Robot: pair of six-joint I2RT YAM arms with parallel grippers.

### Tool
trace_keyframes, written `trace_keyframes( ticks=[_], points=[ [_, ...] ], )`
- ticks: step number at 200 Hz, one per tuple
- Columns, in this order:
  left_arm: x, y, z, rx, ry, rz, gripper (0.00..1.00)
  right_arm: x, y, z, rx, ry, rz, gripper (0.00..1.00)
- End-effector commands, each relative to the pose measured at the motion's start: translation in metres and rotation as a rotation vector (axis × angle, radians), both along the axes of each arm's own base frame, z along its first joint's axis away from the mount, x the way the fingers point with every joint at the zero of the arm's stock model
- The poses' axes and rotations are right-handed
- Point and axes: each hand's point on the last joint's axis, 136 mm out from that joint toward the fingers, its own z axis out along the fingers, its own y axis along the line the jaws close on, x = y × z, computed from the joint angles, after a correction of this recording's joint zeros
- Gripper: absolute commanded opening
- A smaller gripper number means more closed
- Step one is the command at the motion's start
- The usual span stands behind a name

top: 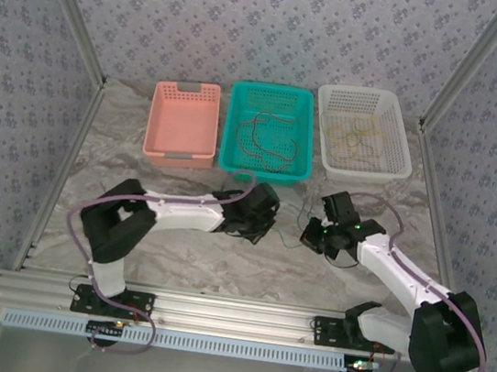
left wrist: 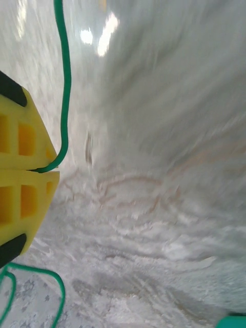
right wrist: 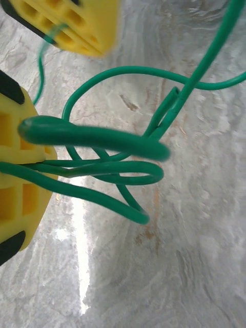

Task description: Untangle the cables

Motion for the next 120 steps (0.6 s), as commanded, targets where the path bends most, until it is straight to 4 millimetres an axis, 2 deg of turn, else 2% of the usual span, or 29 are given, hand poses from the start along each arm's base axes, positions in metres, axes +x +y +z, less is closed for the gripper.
trace_keyframes(
  ticks=[1, 19, 35, 59, 71, 96, 105, 120],
  points=[
    [-0.014, 0.061, 0.0, 0.16, -0.003, 0.006, 0.0, -0.007, -0.019, -0.02, 0.048, 0.098, -0.146, 0.0],
    [-0.031, 0.085, -0.006, 0.187, 0.017, 0.001, 0.0, -0.005, -0.017, -0.027, 0.087, 0.142, -0.191, 0.0],
    [-0.036, 0.102, -0.008, 0.215, 0.009, 0.006, 0.0, -0.005, -0.015, -0.035, 0.068, 0.195, -0.207, 0.04],
    [-0.034, 0.108, -0.008, 0.216, 0.002, -0.014, 0.0, -0.004, -0.013, -0.049, 0.058, 0.253, -0.24, 0.12],
    [-0.032, 0.107, -0.005, 0.224, -0.011, -0.037, 0.0, -0.002, -0.014, -0.053, 0.054, 0.269, -0.264, 0.2],
    [-0.031, 0.107, 0.0, 0.262, -0.02, -0.095, 0.0, 0.007, -0.013, -0.051, 0.048, 0.26, -0.288, 0.47],
    [-0.032, 0.108, 0.0, 0.271, -0.02, -0.106, 0.0, 0.009, -0.013, -0.049, 0.043, 0.252, -0.296, 0.52],
    [-0.033, 0.113, 0.002, 0.286, -0.021, -0.107, 0.0, 0.011, -0.016, -0.048, 0.028, 0.254, -0.312, 0.52]
  ],
)
